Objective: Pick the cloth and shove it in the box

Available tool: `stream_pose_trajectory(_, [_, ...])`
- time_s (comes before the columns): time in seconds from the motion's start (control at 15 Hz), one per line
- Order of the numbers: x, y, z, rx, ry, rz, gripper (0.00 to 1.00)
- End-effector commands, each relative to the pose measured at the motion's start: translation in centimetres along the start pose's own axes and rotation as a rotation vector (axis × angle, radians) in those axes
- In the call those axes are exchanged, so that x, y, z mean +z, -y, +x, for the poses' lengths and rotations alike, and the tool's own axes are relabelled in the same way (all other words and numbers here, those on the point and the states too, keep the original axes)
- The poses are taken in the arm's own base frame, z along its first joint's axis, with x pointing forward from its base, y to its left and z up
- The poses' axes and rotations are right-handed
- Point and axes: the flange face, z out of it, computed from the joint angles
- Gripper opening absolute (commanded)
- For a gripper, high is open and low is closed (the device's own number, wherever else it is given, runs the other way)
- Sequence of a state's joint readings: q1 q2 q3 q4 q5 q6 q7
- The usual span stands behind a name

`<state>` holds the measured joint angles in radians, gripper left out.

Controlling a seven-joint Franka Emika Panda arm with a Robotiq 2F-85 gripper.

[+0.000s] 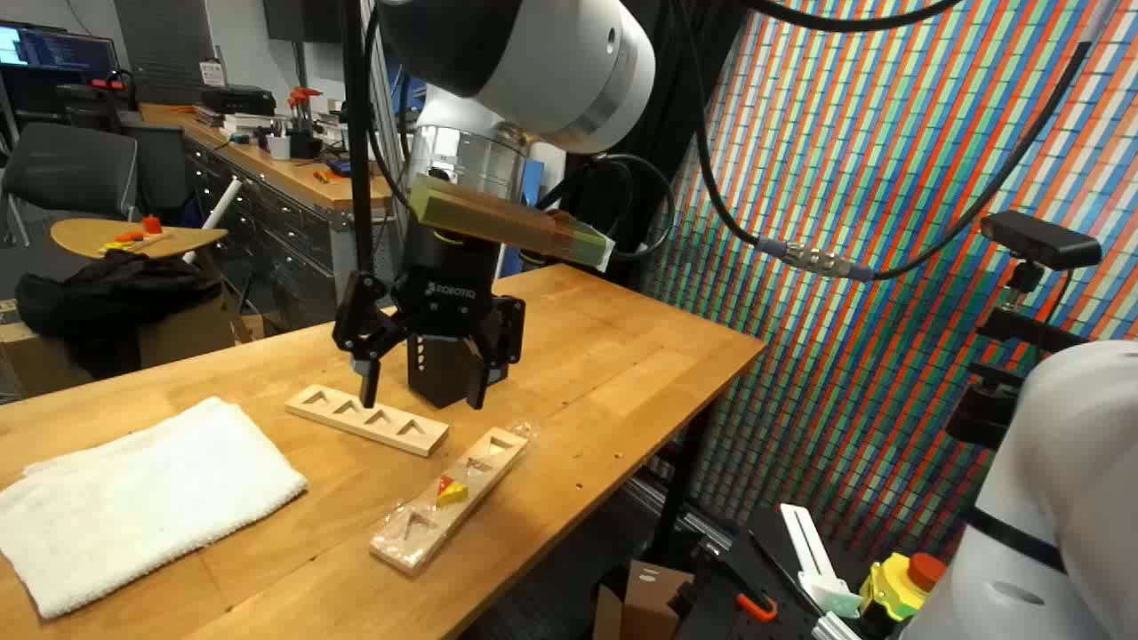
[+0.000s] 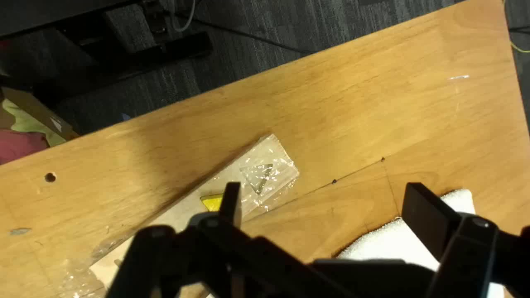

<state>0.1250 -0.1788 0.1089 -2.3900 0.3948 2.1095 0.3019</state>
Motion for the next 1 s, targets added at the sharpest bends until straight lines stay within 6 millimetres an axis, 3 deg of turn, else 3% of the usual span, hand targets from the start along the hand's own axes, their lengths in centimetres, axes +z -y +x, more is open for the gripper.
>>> stream_pose_trajectory(0.0, [-0.2, 0.1, 0.1, -0.001, -0.003, 0.002, 1.0])
stream_pose_trajectory(0.8, [-0.6, 0.3, 0.2, -0.005, -0.011, 0.006, 1.0])
stream_pose_trajectory(0.93, [-0.8, 1.5, 0.9, -0.011, -0.006, -0.011, 1.0])
